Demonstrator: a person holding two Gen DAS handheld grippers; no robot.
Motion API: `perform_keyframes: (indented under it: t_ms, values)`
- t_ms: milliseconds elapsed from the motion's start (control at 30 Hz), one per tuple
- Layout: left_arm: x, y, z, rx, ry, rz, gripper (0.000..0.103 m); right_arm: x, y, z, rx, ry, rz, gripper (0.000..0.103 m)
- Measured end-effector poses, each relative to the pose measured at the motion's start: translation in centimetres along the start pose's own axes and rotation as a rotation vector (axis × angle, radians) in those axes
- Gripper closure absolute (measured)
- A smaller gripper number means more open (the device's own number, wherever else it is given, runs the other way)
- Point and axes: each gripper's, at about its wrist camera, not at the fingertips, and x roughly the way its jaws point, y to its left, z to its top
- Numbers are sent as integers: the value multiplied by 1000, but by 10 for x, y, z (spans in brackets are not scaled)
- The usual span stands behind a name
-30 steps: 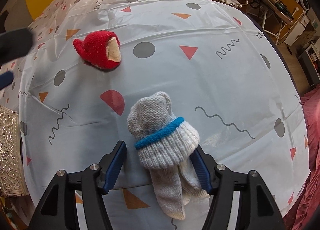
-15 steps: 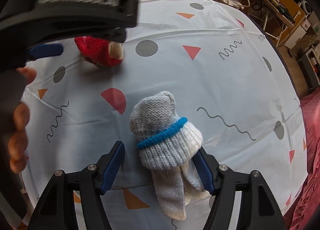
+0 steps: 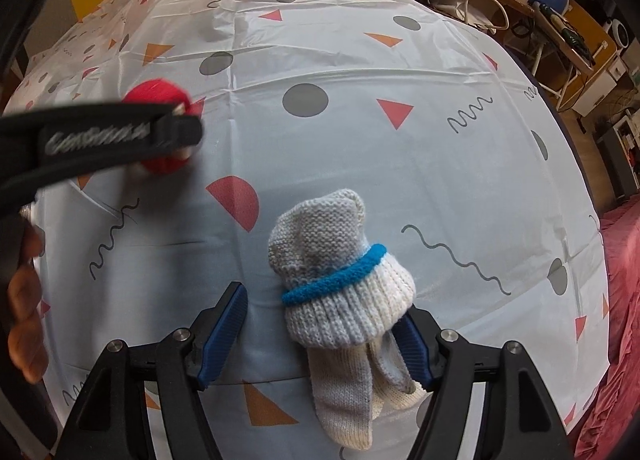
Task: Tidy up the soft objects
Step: 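Grasp the red fuzzy cap with the left tool while the right tool holds the glove, then carry the red cap into the gold tray with the left tool while right holds the glove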
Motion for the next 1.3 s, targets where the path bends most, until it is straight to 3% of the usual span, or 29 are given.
perform_keyframes:
  t_ms: [133,267,367,467,567,633,733,867,967,1033,1067,1133,1233,1300]
  values:
    - [-19,2,-24,36,-42,49,57,1,-1,-2,-9,-12,0,29]
    - [-26,12,-52,2,-55,57,58,0,-5,-7,-17,-20,6,28]
    - [-31,13,-76,17,-97,67,58,-2,-8,-12,-21,-25,11,28]
    - [-22,15,-95,36,-84,68,56,-5,-9,-16,-25,-31,8,28]
    - [-22,12,-101,83,-140,107,42,-5,-7,-17,-26,-35,5,28]
    - [-17,18,-96,54,-129,112,23,-5,-6,-17,-29,-36,3,28]
    - [-12,25,-88,35,-118,109,13,-4,-6,-17,-30,-39,2,28]
    - [-6,22,-77,25,-92,121,12,-4,-7,-16,-31,-38,1,28]
    - [-7,19,-73,25,-87,122,22,-4,-7,-15,-29,-39,5,28]
    - [-13,16,-73,39,-113,117,56,-4,-6,-14,-34,-41,-2,28]
    - [-16,14,-74,53,-116,108,61,-4,-6,-14,-34,-42,-2,28]
    - [-21,13,-77,62,-120,86,66,-4,-7,-14,-32,-45,1,28]
    - [-34,10,-85,83,-154,71,66,-6,-5,-13,-43,-61,3,39]
    - [-47,8,-91,101,-188,71,66,-6,-5,-13,-50,-64,2,39]
